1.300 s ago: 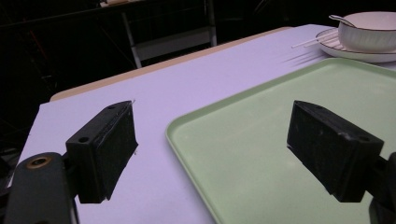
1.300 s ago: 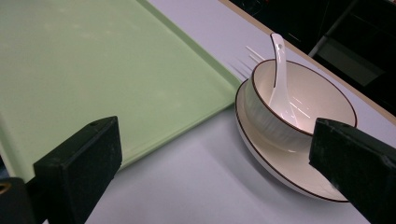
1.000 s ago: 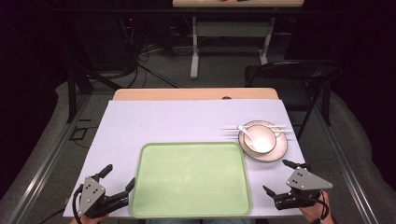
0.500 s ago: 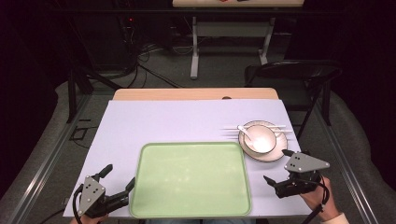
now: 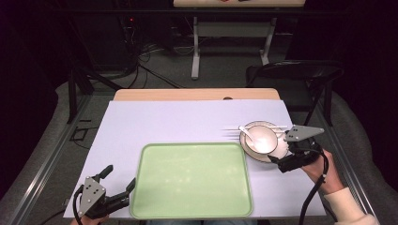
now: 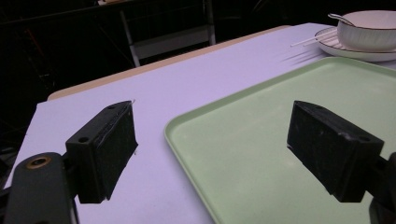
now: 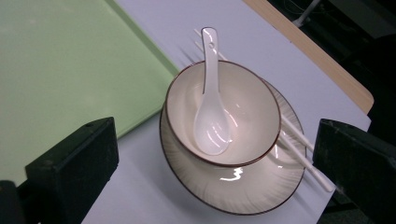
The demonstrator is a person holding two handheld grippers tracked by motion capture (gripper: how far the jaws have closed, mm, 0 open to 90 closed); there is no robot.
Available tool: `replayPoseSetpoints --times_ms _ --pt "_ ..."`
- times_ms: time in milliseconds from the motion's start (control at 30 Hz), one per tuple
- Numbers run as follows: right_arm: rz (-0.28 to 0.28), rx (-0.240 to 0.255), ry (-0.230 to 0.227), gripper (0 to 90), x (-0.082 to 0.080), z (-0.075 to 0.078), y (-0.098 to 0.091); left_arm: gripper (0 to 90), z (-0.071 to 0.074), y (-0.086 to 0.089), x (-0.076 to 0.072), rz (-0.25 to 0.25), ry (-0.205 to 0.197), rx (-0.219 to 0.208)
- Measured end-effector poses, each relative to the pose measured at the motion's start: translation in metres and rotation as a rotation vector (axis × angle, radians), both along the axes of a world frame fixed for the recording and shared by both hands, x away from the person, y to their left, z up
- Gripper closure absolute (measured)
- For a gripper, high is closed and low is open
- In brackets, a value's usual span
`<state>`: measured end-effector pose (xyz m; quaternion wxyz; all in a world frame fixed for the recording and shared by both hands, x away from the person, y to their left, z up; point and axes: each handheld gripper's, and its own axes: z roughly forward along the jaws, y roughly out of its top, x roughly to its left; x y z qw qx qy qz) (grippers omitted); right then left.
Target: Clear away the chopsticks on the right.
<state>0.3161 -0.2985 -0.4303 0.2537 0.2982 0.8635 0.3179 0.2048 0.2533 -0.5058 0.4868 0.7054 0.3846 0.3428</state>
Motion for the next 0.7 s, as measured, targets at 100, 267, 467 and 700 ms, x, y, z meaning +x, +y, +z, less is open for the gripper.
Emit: replayPoseSetpoints --times_ms 100,267,467,700 --pt "-0.007 -0.012 0.012 0.0 0.011 0.006 -0.001 15.4 0.000 0.000 0.000 0.000 0.000 0.000" --pt "-0.020 -0.039 0.027 0.0 0.032 0.017 -0.002 15.4 0.000 0.000 0.000 -0.003 0.001 0.000" --pt "-0.027 -0.059 0.055 0.0 0.058 0.026 -0.004 15.4 0.000 0.000 0.000 -0.004 0.002 0.001" --pt "-0.025 -0.104 0.091 0.0 0.089 0.031 -0.007 15.4 0.000 -0.001 0.000 -0.004 0.003 -0.002"
